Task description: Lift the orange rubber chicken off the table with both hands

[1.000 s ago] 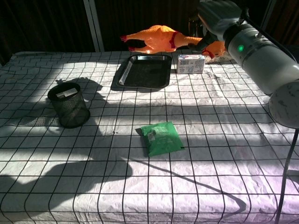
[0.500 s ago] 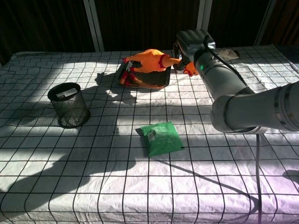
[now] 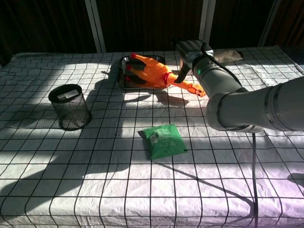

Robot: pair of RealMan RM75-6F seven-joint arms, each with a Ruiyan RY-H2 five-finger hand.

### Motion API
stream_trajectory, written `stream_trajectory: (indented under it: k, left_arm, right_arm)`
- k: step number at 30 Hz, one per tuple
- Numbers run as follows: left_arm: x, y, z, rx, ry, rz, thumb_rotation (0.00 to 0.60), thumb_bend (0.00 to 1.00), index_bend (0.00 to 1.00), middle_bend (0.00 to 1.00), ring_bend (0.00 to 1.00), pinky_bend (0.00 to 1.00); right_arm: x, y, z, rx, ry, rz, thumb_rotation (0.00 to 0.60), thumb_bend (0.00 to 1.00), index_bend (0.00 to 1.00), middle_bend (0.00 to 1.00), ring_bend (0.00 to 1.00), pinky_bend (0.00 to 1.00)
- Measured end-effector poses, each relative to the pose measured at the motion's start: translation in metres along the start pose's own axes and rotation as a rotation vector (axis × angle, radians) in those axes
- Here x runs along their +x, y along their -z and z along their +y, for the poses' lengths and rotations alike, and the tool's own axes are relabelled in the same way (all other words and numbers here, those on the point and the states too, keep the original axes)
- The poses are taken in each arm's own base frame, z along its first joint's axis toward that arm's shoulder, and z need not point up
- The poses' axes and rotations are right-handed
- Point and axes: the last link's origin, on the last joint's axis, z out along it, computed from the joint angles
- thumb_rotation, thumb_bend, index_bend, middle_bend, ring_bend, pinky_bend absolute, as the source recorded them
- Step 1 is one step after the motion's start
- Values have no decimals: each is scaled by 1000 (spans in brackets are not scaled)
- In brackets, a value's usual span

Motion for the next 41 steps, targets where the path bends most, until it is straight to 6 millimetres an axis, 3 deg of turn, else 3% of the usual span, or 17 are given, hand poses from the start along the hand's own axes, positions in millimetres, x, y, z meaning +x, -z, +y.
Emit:
stream_trajectory:
  k: [12,18,21,23,26,29,31,33,35,41]
  left_arm:
    - [10,17,14,-13,-39,32,600,281,0,0,0,0]
    - [18,33,22,22,-119,20,600,289,0,0,0,0]
    - [21,43,24,61,-179,5,600,301,0,0,0,0]
    - [22,49,25,93,-218,-3,600,317,0,0,0,0]
    - [21,60,25,155,-283,-7,600,324,0,0,0,0]
    - [16,73,23,222,-321,-6,600,339,0,0,0,0]
    - [13,76,24,235,-329,-8,600,342,0,0,0,0]
    - [13,79,26,228,-347,-6,600,343,0,0,0,0]
    - [12,81,29,215,-357,-6,600,342,0,0,0,0]
    - [6,88,36,176,-346,-44,600,343,0,0,0,0]
  right_arm:
    - [17,7,24,57,-41,45,600,0,0,0,0,0]
    - [45,40,36,179,-70,66,600,0,0,0,0,0]
    - [65,73,52,236,-59,67,600,0,0,0,0,0]
    - [80,103,74,248,-28,63,600,0,0,0,0,0]
    - [94,155,128,192,57,48,600,0,0,0,0,0]
    - [95,216,181,76,131,14,600,0,0,0,0,0]
    - [90,256,207,-5,148,-7,600,0,0,0,0,0]
    - [84,284,224,-63,143,-14,600,0,0,0,0,0]
    - [78,302,237,-103,119,-15,600,0,0,0,0,0]
    - [66,321,266,-154,47,-19,600,0,0,0,0,0]
